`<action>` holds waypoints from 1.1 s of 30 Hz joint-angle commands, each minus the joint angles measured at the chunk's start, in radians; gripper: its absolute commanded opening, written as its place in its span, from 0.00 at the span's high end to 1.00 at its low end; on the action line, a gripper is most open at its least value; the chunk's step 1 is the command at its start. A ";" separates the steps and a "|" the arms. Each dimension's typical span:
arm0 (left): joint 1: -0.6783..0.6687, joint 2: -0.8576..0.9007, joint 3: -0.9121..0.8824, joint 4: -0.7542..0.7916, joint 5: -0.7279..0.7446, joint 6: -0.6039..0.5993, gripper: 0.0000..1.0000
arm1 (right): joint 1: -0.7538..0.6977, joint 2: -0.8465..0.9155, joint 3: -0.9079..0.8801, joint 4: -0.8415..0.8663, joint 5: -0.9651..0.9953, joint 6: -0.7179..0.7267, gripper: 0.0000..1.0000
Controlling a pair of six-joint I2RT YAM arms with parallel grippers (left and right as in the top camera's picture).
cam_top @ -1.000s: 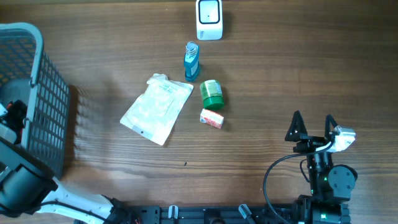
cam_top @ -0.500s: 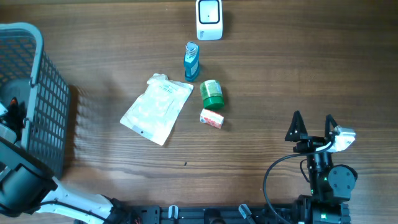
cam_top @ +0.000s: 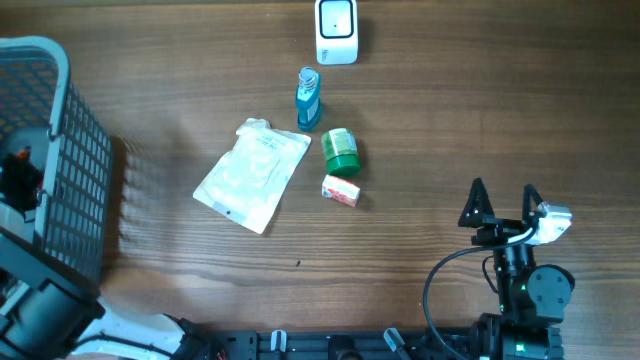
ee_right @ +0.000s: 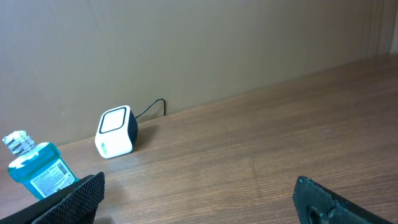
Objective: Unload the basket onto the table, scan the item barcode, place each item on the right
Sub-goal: 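Carry the black-red packet out and place it beside the pouch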
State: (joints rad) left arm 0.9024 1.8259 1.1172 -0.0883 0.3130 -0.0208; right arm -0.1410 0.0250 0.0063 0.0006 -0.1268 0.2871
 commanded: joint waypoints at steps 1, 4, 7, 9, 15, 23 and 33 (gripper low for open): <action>-0.029 -0.121 -0.002 0.030 0.024 -0.076 0.96 | -0.002 -0.001 -0.001 0.006 0.007 0.004 0.00; -0.070 -0.282 0.011 0.046 0.024 -0.172 0.96 | -0.002 -0.001 -0.001 0.006 0.007 0.004 0.00; -0.130 -0.469 0.025 0.048 0.024 -0.202 0.96 | -0.002 -0.001 -0.001 0.006 0.007 0.004 0.00; -0.171 -0.587 0.039 0.048 0.024 -0.245 0.96 | -0.002 -0.001 -0.001 0.006 0.007 0.004 0.00; -0.352 -0.846 0.050 0.037 0.080 -0.334 0.96 | -0.002 -0.001 -0.001 0.006 0.007 0.004 0.00; -0.852 -0.620 0.048 -0.302 0.161 -0.184 0.96 | -0.002 -0.001 -0.001 0.006 0.007 0.004 0.00; -1.309 -0.355 -0.025 -0.386 -0.154 -0.145 0.96 | -0.002 -0.001 -0.001 0.006 0.007 0.004 0.00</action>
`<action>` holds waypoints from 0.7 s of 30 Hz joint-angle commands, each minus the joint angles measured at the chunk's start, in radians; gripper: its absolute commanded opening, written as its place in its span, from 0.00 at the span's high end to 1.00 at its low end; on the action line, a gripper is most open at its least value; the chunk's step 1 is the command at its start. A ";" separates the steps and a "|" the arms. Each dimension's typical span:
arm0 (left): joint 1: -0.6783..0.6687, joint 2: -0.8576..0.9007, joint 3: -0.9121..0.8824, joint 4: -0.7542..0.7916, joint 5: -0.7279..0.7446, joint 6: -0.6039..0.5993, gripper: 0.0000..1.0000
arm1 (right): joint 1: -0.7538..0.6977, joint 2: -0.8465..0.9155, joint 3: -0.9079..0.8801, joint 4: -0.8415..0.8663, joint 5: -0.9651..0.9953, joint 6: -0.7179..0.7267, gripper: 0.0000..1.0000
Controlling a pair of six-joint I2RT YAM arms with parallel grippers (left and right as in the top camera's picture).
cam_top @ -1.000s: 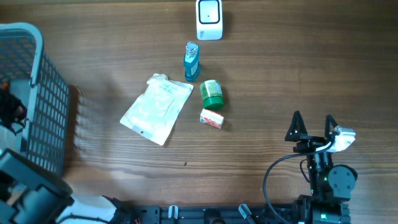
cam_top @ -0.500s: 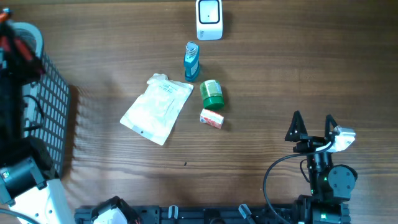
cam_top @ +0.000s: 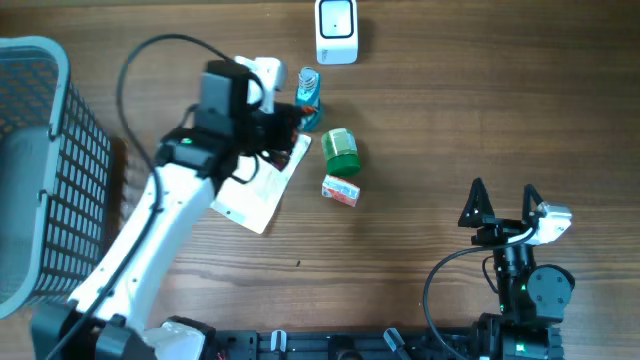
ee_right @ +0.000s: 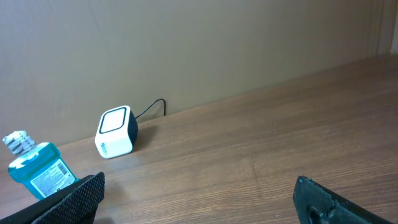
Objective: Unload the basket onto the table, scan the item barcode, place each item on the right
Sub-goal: 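Carry the black-red packet out and place it beside the pouch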
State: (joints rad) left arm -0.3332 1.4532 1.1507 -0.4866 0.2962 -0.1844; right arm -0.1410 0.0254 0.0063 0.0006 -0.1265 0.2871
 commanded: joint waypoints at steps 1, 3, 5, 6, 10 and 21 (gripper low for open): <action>-0.092 0.018 -0.089 0.029 -0.171 0.009 0.96 | -0.002 -0.001 -0.001 0.006 0.007 0.004 0.00; -0.117 0.018 -0.169 0.082 -0.231 -0.047 0.96 | -0.002 -0.001 -0.001 0.006 0.007 0.004 0.00; -0.117 0.018 -0.259 0.145 -0.240 -0.093 0.96 | -0.002 -0.001 -0.001 0.006 0.007 0.004 0.00; -0.117 0.018 -0.296 0.171 -0.247 -0.094 0.96 | -0.002 -0.001 -0.001 0.006 0.007 0.004 0.00; -0.118 0.018 -0.412 0.272 -0.249 -0.116 0.96 | -0.002 -0.001 -0.001 0.006 0.007 0.004 0.00; -0.119 0.055 -0.517 0.500 -0.229 -0.164 0.00 | -0.002 -0.001 -0.001 0.006 0.007 0.004 0.00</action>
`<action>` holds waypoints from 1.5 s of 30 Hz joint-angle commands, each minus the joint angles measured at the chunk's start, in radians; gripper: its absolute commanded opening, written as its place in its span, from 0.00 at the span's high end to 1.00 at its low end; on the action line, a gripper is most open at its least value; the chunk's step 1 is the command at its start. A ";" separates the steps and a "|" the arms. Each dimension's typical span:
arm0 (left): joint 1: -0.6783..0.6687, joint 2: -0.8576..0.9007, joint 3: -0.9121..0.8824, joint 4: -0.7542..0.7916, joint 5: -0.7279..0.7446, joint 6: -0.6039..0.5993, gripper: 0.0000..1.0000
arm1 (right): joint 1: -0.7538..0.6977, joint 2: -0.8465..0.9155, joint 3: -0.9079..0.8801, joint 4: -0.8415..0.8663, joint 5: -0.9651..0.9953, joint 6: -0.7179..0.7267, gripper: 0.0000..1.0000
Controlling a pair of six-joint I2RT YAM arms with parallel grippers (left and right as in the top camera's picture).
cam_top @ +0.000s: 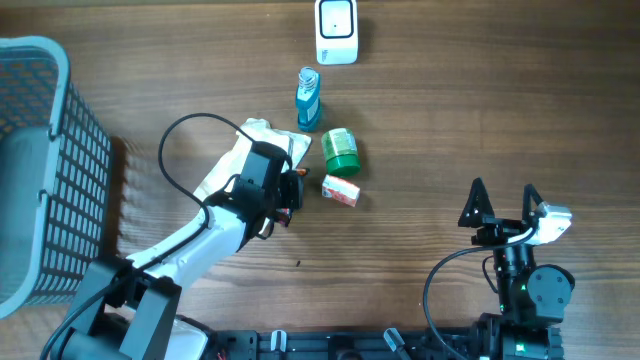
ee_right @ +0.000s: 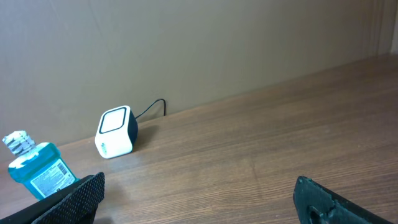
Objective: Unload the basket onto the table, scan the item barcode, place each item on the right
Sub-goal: 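Carry the black-red packet out and place it beside the pouch, then retract the left gripper back beside the basket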
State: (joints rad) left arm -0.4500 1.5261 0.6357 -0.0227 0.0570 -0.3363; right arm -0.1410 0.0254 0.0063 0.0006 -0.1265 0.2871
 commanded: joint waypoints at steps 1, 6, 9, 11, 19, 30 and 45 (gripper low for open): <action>-0.002 -0.034 0.000 0.051 0.021 -0.013 0.00 | -0.002 -0.001 -0.001 0.006 0.007 0.004 0.00; -0.005 -0.285 0.072 0.065 0.031 -0.012 0.00 | -0.002 -0.001 -0.001 0.006 0.007 0.004 0.00; -0.004 -0.465 0.116 0.082 0.010 -0.012 0.00 | -0.002 -0.001 -0.001 0.006 0.007 0.004 0.00; -0.004 -0.606 0.117 0.142 -0.097 -0.012 0.00 | -0.002 -0.001 -0.001 0.006 0.007 0.004 0.00; -0.003 -0.887 0.118 0.327 -0.499 0.417 0.00 | -0.002 -0.001 -0.001 0.006 0.007 0.003 0.00; 0.069 -0.877 0.118 0.758 -0.642 0.908 0.00 | -0.002 -0.001 -0.001 0.006 0.007 0.004 0.00; 0.204 -0.844 0.118 0.638 -0.638 0.938 0.00 | -0.002 -0.001 -0.001 0.006 0.007 0.004 0.00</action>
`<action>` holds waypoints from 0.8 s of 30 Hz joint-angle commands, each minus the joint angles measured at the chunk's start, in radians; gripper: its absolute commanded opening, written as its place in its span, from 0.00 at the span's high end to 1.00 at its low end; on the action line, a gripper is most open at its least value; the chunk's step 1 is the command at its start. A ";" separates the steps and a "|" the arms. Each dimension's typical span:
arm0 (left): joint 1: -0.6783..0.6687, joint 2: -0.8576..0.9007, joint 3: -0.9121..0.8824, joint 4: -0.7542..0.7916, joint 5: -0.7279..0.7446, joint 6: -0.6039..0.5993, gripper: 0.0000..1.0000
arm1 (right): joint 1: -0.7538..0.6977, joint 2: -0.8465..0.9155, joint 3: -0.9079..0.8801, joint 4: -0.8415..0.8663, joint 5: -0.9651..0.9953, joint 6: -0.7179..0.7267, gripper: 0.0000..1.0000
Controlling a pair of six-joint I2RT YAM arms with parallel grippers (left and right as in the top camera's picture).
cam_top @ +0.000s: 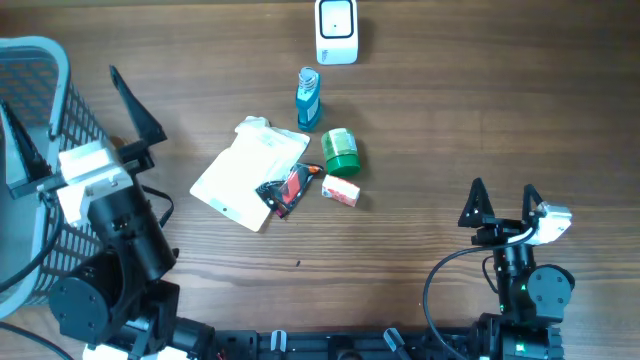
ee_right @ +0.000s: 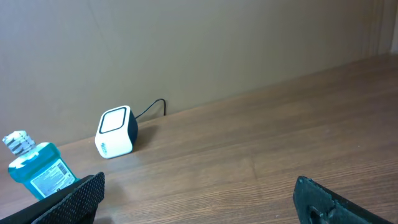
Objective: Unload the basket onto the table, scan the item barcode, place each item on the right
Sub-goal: 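Retract the left gripper back beside the basket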
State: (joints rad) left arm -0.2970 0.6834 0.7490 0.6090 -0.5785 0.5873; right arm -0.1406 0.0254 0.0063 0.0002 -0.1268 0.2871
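The white barcode scanner point(cam_top: 336, 30) stands at the table's far edge, also seen in the right wrist view as the scanner point(ee_right: 115, 132). In front of it are a blue bottle point(cam_top: 309, 97), a green jar point(cam_top: 340, 151), a small pink box point(cam_top: 341, 190) and a white pouch point(cam_top: 250, 172). A small red-and-black packet point(cam_top: 288, 187) lies on the pouch's right corner. My left gripper point(cam_top: 75, 125) is open and empty at the left, next to the basket. My right gripper point(cam_top: 501, 205) stays open and empty at the front right, far from the items.
A grey mesh basket point(cam_top: 45, 120) fills the left edge, with the left arm's body in front of it. The scanner's cable runs off behind it. The blue bottle point(ee_right: 34, 168) shows at the left of the right wrist view.
My left gripper was at the pouch's right corner with the red-and-black packet. It is now back at the left by the basket, open, and the packet lies on the pouch. The right arm is unchanged.
At first my left arm was low at the basket and no red-and-black packet lay on the table. Then it reached over the pouch near the blue bottle, then down at the pouch's right corner. Now the packet rests there and the arm is back left.
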 commanded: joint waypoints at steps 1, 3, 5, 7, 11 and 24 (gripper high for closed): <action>0.092 -0.002 0.005 0.006 -0.002 0.014 0.00 | -0.002 -0.001 -0.001 0.006 0.007 0.004 0.00; 0.156 -0.002 0.005 -0.002 0.013 0.006 0.00 | -0.002 -0.001 -0.001 0.006 0.007 0.004 0.00; 0.189 -0.002 0.005 -0.028 0.034 -0.024 0.00 | -0.002 -0.001 -0.001 0.006 0.007 0.004 0.00; 0.195 -0.002 0.005 -0.038 0.043 -0.027 0.00 | -0.002 -0.001 -0.001 0.006 0.007 0.004 0.00; 0.195 -0.002 0.005 -0.039 0.043 -0.027 0.00 | -0.002 -0.001 -0.001 0.006 0.007 0.004 0.00; 0.195 -0.002 0.005 -0.110 0.081 -0.398 0.00 | -0.002 -0.001 -0.001 0.006 0.007 0.004 0.00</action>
State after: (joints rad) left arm -0.1089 0.6834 0.7490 0.4999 -0.5217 0.2317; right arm -0.1410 0.0254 0.0063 0.0006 -0.1265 0.2867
